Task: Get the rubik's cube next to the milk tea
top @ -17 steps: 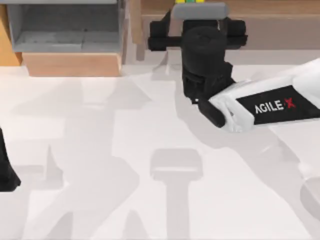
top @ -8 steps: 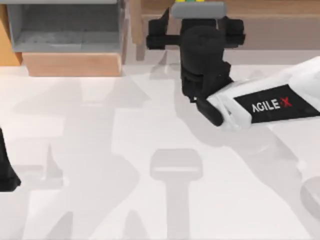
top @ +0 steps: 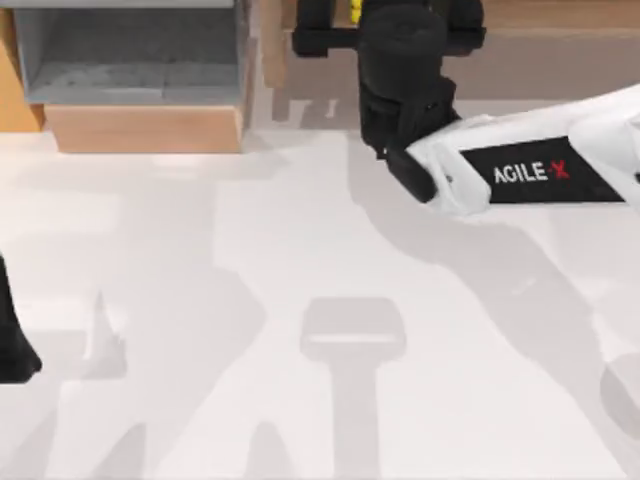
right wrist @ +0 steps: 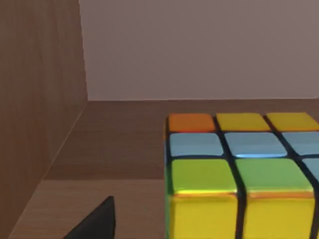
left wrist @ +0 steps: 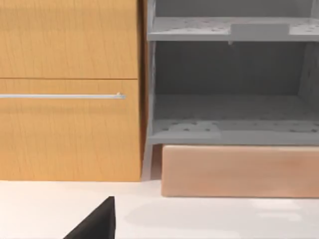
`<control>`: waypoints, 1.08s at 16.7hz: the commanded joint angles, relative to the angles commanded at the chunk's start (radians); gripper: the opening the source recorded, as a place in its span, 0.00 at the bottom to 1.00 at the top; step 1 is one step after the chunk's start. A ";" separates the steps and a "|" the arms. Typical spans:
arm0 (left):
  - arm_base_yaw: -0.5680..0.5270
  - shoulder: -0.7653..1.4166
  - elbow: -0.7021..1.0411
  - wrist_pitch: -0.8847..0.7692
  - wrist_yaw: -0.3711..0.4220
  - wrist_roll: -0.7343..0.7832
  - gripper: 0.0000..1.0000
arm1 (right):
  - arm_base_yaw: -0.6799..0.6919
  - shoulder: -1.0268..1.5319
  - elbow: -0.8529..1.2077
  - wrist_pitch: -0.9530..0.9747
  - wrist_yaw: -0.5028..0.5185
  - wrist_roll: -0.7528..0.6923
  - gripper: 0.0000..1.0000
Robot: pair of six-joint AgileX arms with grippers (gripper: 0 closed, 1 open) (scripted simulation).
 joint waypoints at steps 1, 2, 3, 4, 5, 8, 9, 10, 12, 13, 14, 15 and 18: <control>0.000 0.000 0.000 0.000 0.000 0.000 1.00 | -0.004 0.022 0.033 -0.015 -0.003 0.000 1.00; 0.000 0.000 0.000 0.000 0.000 0.000 1.00 | -0.006 0.041 0.056 -0.026 -0.006 0.000 1.00; 0.000 0.000 0.000 0.000 0.000 0.000 1.00 | -0.007 0.053 0.068 -0.031 -0.007 0.001 1.00; 0.000 0.000 0.000 0.000 0.000 0.000 1.00 | -0.007 0.055 0.070 -0.032 -0.008 0.001 1.00; 0.000 0.000 0.000 0.000 0.000 0.000 1.00 | -0.007 0.055 0.070 -0.032 -0.008 0.001 1.00; 0.000 0.000 0.000 0.000 0.000 0.000 1.00 | -0.007 0.055 0.070 -0.032 -0.008 0.001 0.92; 0.000 0.000 0.000 0.000 0.000 0.000 1.00 | -0.007 0.055 0.070 -0.032 -0.008 0.001 0.85; 0.000 0.000 0.000 0.000 0.000 0.000 1.00 | -0.007 0.055 0.070 -0.032 -0.008 0.001 0.77; 0.000 0.000 0.000 0.000 0.000 0.000 1.00 | -0.007 0.055 0.070 -0.032 -0.008 0.001 0.62; 0.000 0.000 0.000 0.000 0.000 0.000 1.00 | -0.007 0.055 0.070 -0.032 -0.008 0.001 0.55; 0.000 0.000 0.000 0.000 0.000 0.000 1.00 | -0.007 0.055 0.070 -0.032 -0.008 0.001 0.47; 0.000 0.000 0.000 0.000 0.000 0.000 1.00 | -0.007 0.055 0.070 -0.032 -0.008 0.001 0.40; 0.000 0.000 0.000 0.000 0.000 0.000 1.00 | -0.007 0.055 0.070 -0.032 -0.008 0.001 0.17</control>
